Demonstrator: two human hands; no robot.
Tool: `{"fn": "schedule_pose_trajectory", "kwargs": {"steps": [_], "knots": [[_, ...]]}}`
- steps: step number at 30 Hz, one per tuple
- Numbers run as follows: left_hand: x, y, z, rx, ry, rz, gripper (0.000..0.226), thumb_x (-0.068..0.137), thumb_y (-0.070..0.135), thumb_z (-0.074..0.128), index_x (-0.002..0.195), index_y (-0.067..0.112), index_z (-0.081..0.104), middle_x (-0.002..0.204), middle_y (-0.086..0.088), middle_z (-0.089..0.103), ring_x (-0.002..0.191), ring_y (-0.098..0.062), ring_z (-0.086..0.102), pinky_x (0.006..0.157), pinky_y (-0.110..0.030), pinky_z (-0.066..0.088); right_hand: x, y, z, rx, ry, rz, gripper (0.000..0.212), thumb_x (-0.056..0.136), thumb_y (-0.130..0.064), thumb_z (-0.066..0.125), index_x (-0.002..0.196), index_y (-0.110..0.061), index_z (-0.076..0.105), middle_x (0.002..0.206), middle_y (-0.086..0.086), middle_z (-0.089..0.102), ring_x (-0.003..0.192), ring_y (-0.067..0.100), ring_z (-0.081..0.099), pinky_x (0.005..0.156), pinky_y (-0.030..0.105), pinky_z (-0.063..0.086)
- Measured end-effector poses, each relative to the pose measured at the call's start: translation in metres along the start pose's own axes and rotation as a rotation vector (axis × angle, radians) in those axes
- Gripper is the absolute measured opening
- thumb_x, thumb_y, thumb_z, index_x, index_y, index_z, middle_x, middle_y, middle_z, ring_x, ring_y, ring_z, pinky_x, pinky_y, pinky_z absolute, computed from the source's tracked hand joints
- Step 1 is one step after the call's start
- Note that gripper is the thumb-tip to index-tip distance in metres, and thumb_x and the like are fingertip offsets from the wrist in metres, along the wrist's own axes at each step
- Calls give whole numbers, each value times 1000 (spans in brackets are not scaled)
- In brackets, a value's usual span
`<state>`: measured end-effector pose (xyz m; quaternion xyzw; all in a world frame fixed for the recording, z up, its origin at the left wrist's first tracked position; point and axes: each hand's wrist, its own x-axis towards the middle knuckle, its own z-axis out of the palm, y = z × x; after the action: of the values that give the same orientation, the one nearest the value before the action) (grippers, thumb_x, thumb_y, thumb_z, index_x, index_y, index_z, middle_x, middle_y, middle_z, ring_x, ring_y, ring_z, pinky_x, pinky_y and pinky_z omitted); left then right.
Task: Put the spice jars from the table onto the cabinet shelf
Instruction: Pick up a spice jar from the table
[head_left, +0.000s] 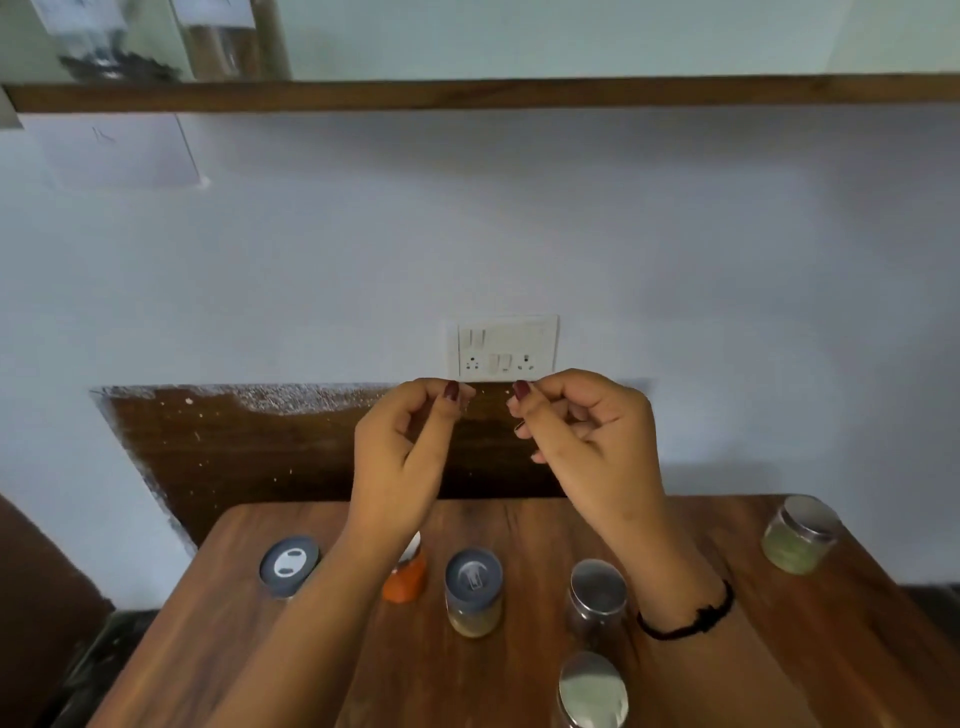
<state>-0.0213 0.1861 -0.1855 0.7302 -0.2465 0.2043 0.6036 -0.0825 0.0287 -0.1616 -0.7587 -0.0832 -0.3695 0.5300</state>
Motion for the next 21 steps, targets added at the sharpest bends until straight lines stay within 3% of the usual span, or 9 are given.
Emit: {"fn": "schedule_pose_trajectory", "kwargs": {"steps": [8, 14, 21], "knots": [[-43, -18, 13, -12, -37, -88, 30, 97, 35, 50, 106, 18, 72, 100, 7, 74, 98, -15, 70, 83, -29, 58, -45, 32, -23, 13, -25, 92, 20, 89, -36, 62, 88, -20, 73, 76, -4, 71, 72, 19, 70, 56, 45, 59], [-77, -35, 29, 11, -97, -123, 28, 99, 32, 49, 105, 17, 71, 99, 10, 73, 97, -12, 69, 81, -26, 58, -73, 49, -39, 0, -71, 88, 22, 91, -29, 62, 86, -10, 73, 73, 2, 70, 68, 20, 69, 55, 46, 56], [-124, -45, 51, -51, -337, -151, 27, 97, 30, 48, 107, 17, 70, 101, 9, 69, 98, -16, 67, 81, -32, 56, -114, 73, -60, -54, -73, 148, 25, 89, -25, 63, 84, -2, 72, 73, 9, 68, 66, 22, 66, 54, 48, 54]]}}
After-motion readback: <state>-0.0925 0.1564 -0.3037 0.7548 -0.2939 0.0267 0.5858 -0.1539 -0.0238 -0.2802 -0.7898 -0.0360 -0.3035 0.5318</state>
